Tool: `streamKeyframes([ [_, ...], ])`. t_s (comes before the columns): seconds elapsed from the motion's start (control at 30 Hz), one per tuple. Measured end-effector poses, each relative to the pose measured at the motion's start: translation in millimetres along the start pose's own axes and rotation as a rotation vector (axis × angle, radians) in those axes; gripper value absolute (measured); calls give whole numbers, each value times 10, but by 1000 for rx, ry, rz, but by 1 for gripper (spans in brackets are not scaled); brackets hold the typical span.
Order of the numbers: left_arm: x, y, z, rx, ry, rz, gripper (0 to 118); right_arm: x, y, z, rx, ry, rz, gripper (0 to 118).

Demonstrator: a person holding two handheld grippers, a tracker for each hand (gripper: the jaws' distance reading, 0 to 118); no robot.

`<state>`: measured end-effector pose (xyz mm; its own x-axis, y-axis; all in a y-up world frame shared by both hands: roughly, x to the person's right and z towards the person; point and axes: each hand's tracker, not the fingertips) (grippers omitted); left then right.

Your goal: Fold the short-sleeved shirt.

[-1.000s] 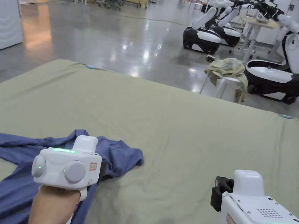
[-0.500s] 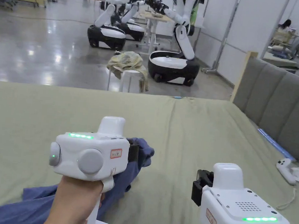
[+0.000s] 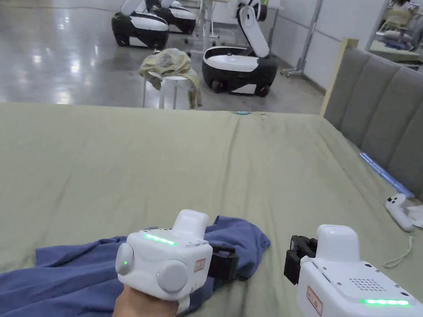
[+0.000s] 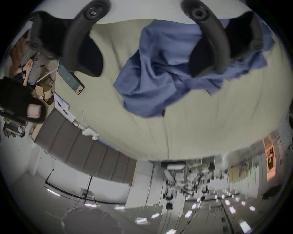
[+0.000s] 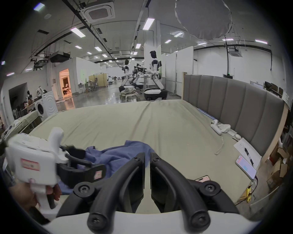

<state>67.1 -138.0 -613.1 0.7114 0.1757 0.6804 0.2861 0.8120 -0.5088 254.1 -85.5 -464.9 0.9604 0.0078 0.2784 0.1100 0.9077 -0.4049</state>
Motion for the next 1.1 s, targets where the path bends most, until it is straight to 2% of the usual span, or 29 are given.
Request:
streamKeyframes([
  [0.03,-15,40,182,62,11,-9,109,-62,0,10,6,12,5,8],
  [0.2,-370,-107,1127,139,135,-21,109,-607,-13,33,28,94,27,8],
  [0.27,-556,-220,1419,142,220,-30,102,-837,-34,30,24,140,25,8],
  [0.3,-674,-273,1479,143,263,-47,77,-957,-49,33,19,165,19,8],
  [0.37,-872,-373,1655,133,342,-53,10,-1187,-83,37,3,218,-2,8],
  [0.4,-1001,-414,1706,112,372,-38,6,-1297,-103,52,2,239,-2,8],
  [0.43,-1100,-446,1751,88,414,-12,6,-1390,-120,64,2,248,16,8],
  [0.5,-1472,-495,1869,52,321,117,6,-1538,-151,68,-7,267,44,8],
  [0.6,-1996,-575,1963,-1,435,176,6,-1625,-180,45,-18,273,67,8],
  [0.77,-2792,-740,1925,-119,545,293,7,-1603,-186,-68,-39,258,75,8],
  [0.8,-2909,-766,1885,-136,554,306,12,-1593,-180,-98,-44,251,79,8],
  [0.9,-3064,-795,1734,-183,490,336,73,-1551,-177,-185,-57,232,79,8],
  [0.93,-2993,-784,1684,-198,487,313,79,-1540,-177,-213,-61,227,77,8],
  [1.1,-2836,-865,1298,-371,550,163,78,-1483,-209,-282,-81,202,73,8],
])
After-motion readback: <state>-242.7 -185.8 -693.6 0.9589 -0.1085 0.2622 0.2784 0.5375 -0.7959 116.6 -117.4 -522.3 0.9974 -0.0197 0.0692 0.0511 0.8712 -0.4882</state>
